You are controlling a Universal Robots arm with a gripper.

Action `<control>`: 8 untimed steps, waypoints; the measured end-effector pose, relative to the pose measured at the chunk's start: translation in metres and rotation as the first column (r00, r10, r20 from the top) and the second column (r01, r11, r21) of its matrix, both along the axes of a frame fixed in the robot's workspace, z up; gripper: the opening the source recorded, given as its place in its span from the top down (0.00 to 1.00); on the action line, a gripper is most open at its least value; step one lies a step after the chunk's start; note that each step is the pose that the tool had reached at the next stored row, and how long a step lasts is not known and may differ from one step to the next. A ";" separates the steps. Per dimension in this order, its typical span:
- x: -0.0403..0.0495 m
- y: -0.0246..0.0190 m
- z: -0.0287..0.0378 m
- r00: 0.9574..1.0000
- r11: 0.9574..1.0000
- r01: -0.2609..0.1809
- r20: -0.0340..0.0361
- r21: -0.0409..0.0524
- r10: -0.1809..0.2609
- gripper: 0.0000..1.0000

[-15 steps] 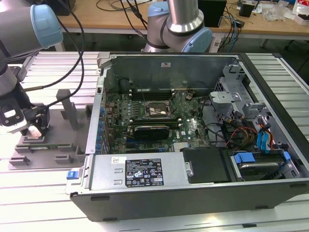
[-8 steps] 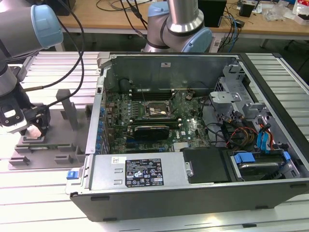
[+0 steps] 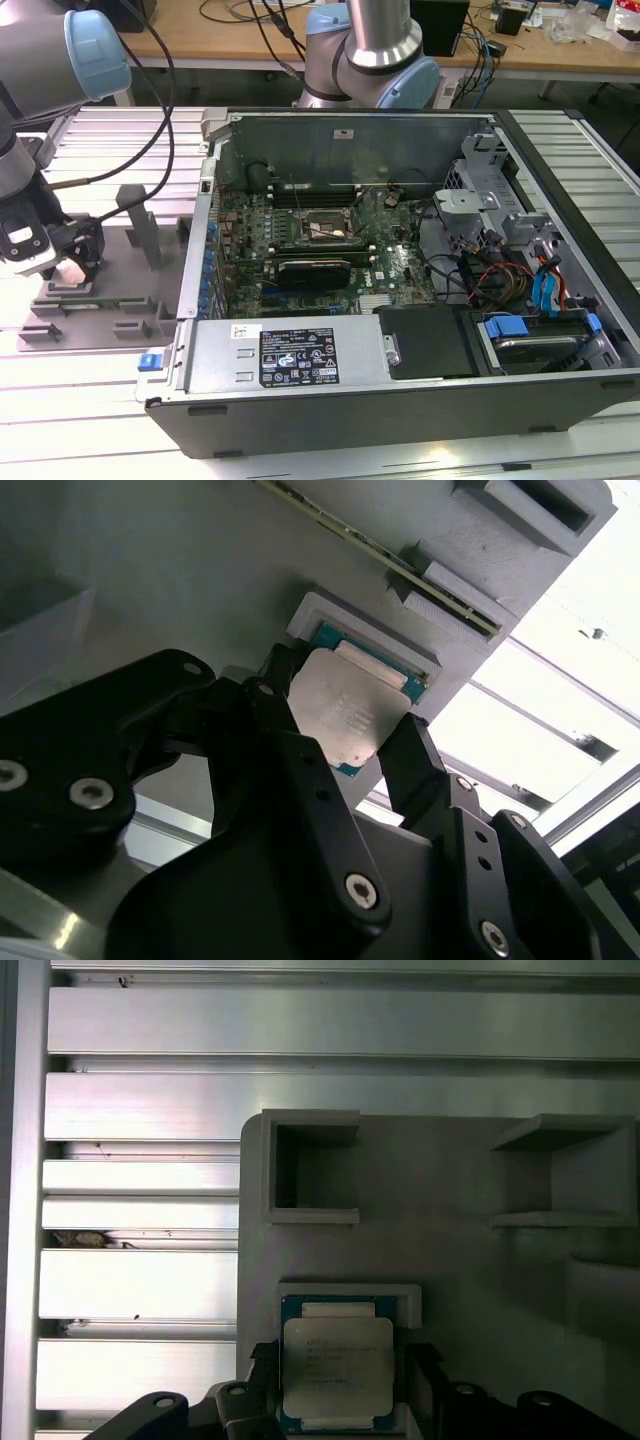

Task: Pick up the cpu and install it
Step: 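Pick up the cpu and move it towards the insertion slot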

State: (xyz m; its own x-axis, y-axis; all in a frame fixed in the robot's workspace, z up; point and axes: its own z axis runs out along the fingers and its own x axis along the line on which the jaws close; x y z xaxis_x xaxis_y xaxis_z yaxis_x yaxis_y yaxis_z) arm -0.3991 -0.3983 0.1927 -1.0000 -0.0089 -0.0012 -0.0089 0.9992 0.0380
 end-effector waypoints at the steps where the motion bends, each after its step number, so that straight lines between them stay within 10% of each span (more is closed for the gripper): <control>1: -0.0001 0.0002 0.0000 1.000 1.000 0.001 0.000 0.000 -0.001 0.38; 8: -0.0007 0.0005 0.0001 1.000 1.000 0.002 0.000 0.000 -0.002 0.38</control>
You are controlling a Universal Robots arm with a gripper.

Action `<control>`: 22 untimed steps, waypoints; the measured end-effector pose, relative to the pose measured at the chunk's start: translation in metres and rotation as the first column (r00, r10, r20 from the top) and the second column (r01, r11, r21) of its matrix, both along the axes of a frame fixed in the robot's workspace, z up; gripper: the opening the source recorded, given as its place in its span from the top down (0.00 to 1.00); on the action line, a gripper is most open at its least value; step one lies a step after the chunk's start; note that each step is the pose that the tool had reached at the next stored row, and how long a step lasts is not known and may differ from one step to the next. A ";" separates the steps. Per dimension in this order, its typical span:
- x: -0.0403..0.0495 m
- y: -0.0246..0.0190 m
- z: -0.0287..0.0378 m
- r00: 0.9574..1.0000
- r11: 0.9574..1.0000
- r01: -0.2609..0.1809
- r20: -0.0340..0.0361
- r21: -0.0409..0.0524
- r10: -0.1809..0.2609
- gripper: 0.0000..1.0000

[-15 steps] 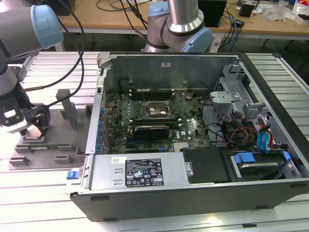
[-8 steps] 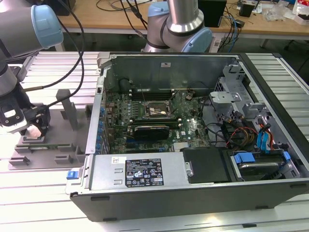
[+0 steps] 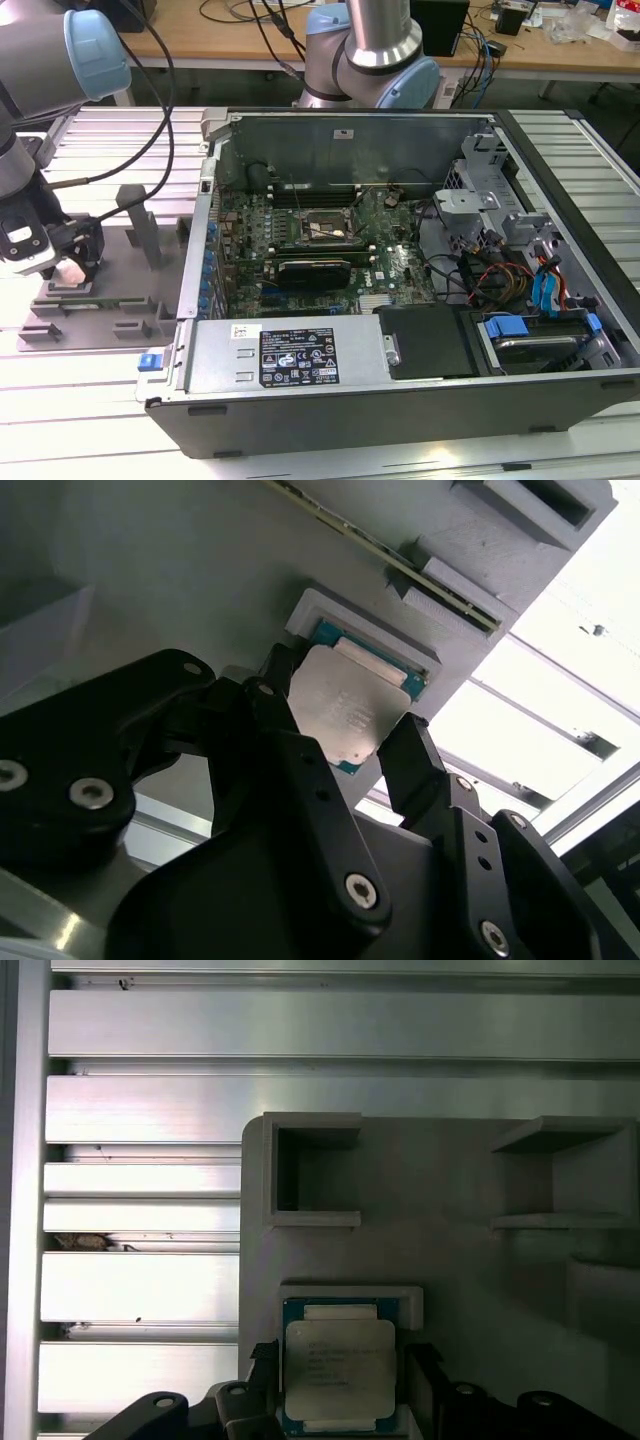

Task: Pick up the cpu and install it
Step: 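Pick up the cpu and move it towards the insertion slot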

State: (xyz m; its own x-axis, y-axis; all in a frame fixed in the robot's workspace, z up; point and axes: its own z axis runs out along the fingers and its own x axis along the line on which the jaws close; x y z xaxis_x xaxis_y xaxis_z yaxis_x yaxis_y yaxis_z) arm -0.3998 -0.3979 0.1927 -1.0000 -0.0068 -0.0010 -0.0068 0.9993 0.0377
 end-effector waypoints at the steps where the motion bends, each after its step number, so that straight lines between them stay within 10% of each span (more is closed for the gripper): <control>1: 0.0000 0.0000 0.0000 1.000 1.000 0.000 0.000 0.000 0.000 0.38; 22: 0.0035 -0.0003 -0.0029 1.000 1.000 0.000 0.000 0.000 0.000 0.38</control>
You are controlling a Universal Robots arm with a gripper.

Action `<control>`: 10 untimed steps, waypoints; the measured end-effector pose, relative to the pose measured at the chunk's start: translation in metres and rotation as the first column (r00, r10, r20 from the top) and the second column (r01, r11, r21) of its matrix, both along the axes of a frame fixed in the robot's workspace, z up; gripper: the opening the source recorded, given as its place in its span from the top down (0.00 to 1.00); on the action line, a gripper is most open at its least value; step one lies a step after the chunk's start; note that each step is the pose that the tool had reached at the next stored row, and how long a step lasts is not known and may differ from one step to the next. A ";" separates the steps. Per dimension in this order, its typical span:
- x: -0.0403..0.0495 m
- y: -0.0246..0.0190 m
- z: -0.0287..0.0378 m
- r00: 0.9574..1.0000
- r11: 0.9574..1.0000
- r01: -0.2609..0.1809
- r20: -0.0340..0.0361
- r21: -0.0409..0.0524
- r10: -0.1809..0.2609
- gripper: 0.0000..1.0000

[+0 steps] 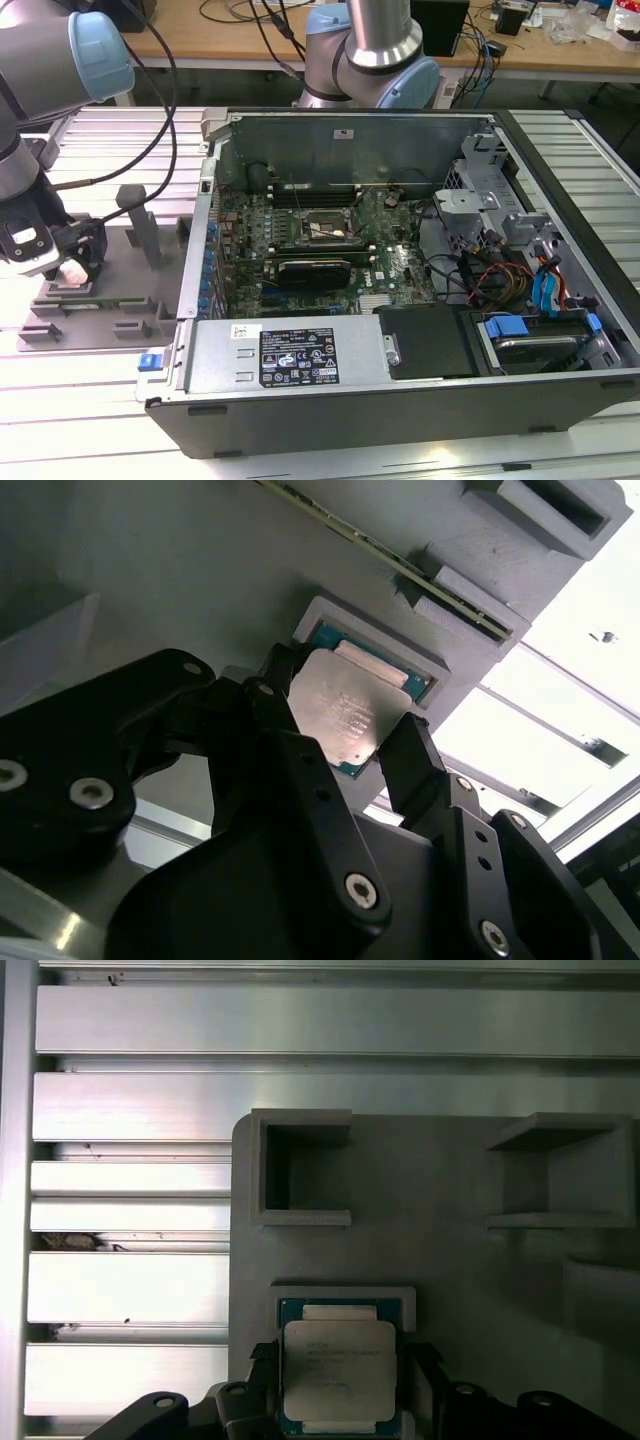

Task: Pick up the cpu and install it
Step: 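Pick up the cpu and move it towards the insertion slot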

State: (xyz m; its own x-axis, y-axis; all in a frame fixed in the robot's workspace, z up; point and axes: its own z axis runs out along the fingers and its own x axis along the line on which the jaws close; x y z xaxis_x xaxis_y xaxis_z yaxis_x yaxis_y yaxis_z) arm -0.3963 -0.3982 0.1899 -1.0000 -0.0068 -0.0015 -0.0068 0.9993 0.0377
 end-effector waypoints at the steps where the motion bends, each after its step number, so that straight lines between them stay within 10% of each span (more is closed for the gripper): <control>1: 0.0000 0.0000 0.0000 1.000 1.000 0.000 0.000 0.000 0.000 0.38; 10: 0.0000 0.0000 -0.0003 1.000 1.000 0.000 0.000 0.000 0.000 0.46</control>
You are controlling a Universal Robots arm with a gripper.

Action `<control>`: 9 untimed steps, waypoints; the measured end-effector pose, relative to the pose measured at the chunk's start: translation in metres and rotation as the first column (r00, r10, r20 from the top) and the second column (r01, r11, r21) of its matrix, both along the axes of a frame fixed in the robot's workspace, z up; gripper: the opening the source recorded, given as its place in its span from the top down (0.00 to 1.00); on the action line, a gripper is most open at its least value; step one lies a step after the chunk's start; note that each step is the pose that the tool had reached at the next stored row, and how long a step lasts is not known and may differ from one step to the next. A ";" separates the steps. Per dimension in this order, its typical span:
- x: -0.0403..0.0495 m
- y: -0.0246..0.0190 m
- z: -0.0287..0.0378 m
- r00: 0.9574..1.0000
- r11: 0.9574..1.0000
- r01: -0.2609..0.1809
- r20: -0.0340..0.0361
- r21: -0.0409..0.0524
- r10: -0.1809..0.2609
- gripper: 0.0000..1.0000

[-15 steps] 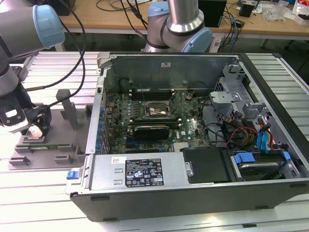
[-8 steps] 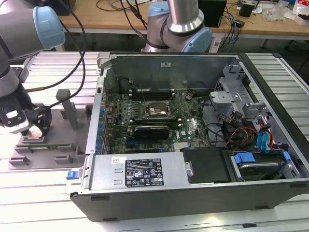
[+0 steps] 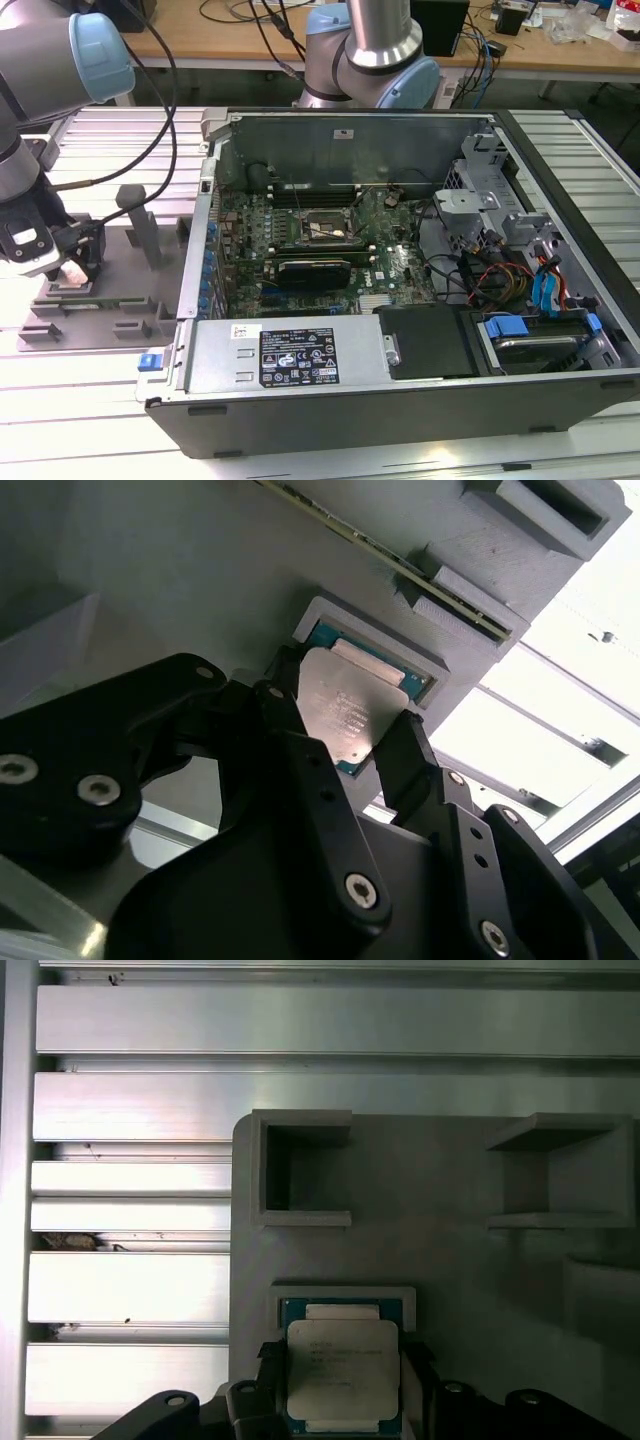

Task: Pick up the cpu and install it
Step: 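Pick up the cpu and move it towards the insertion slot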

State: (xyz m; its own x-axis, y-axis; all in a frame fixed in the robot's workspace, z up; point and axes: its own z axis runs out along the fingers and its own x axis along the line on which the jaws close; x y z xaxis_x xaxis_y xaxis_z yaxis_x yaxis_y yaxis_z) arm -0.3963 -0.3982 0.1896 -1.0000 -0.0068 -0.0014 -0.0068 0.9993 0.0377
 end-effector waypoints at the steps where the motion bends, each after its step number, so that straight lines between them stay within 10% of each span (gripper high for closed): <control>1: 0.0000 0.0000 0.0000 1.000 1.000 0.000 0.000 0.000 0.000 0.46; 5: 0.0001 0.0001 0.0019 1.000 1.000 0.000 0.001 0.001 0.000 0.46; 9: 0.0000 0.0000 0.0183 1.000 1.000 0.000 0.000 0.000 0.000 0.46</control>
